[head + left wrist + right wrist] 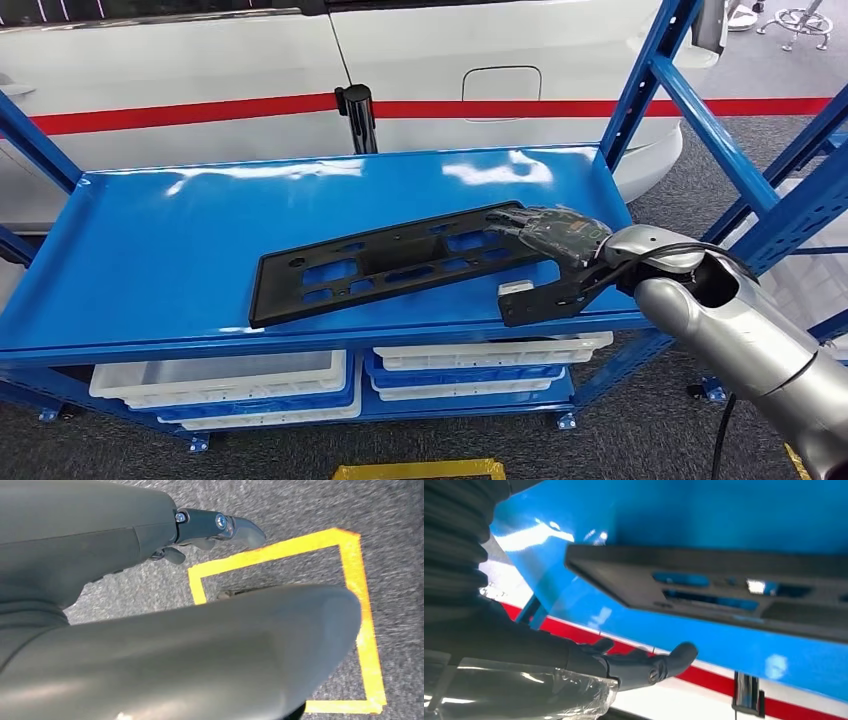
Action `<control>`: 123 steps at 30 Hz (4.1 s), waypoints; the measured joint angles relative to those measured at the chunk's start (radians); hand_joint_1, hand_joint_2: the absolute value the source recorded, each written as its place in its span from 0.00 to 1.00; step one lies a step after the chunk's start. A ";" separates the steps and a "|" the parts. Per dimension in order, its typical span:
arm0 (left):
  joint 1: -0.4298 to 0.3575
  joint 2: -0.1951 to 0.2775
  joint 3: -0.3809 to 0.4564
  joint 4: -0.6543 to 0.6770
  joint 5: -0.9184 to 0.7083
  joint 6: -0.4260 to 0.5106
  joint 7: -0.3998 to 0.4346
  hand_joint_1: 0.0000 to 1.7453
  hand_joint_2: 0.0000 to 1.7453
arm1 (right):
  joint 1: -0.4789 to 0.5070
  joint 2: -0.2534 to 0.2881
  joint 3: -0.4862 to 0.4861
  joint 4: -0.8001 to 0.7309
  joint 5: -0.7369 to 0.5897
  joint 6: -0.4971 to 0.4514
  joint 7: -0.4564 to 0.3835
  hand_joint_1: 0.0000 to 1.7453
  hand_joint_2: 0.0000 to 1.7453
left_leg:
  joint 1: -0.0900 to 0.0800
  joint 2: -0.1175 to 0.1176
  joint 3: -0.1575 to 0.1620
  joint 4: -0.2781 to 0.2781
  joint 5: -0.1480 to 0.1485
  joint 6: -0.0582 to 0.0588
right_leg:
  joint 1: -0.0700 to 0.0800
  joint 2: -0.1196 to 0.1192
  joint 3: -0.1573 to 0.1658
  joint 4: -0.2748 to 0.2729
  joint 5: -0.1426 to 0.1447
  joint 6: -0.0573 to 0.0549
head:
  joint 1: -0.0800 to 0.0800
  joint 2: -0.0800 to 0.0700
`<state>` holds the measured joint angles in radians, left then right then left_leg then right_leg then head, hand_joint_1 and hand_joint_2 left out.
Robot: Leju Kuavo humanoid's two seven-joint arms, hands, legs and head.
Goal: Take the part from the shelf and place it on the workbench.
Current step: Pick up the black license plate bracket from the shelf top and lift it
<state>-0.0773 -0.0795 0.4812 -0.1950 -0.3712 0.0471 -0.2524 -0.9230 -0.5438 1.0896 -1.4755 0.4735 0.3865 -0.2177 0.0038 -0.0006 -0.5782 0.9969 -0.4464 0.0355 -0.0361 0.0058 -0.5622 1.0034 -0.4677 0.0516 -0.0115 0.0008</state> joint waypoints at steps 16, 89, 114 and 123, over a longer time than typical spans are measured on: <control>-0.002 -0.001 0.014 0.000 -0.005 0.004 0.013 0.00 0.00 | -0.040 0.031 0.105 0.003 -0.001 -0.036 0.041 0.00 1.00 | 0.016 0.000 -0.012 -0.009 0.022 -0.019 | 0.023 -0.001 -0.016 0.003 0.013 -0.031 | -0.001 0.000; -0.009 -0.040 0.110 -0.001 -0.035 0.058 -0.220 0.00 0.50 | 0.023 0.494 0.054 0.665 0.374 -0.538 0.165 1.00 1.00 | 0.009 0.001 -0.016 -0.008 0.024 -0.030 | 0.017 -0.002 -0.020 0.003 0.017 -0.033 | -0.001 0.000; -0.008 -0.047 0.153 -0.001 -0.055 0.118 -0.238 0.00 1.00 | 0.096 0.321 -0.128 0.252 0.367 -0.612 0.140 0.99 1.00 | 0.007 -0.001 -0.019 -0.005 0.024 -0.029 | 0.013 -0.004 -0.021 0.002 0.018 -0.032 | -0.001 0.000; -0.007 -0.043 0.158 -0.001 -0.090 0.106 -0.190 0.00 1.00 | 0.172 0.315 -0.163 0.222 0.389 -0.622 0.133 0.99 1.00 | 0.007 0.001 -0.021 -0.014 0.038 -0.002 | 0.011 -0.004 -0.022 -0.003 0.023 -0.013 | -0.001 0.000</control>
<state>-0.0847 -0.1229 0.6394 -0.1957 -0.4614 0.1533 -0.4419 -0.7513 -0.2288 0.9270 -1.2533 0.8626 -0.2358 -0.0849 0.0107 0.0001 -0.5989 0.9831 -0.4084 0.0331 -0.0254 0.0015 -0.5846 1.0003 -0.4449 0.0386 -0.0123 0.0007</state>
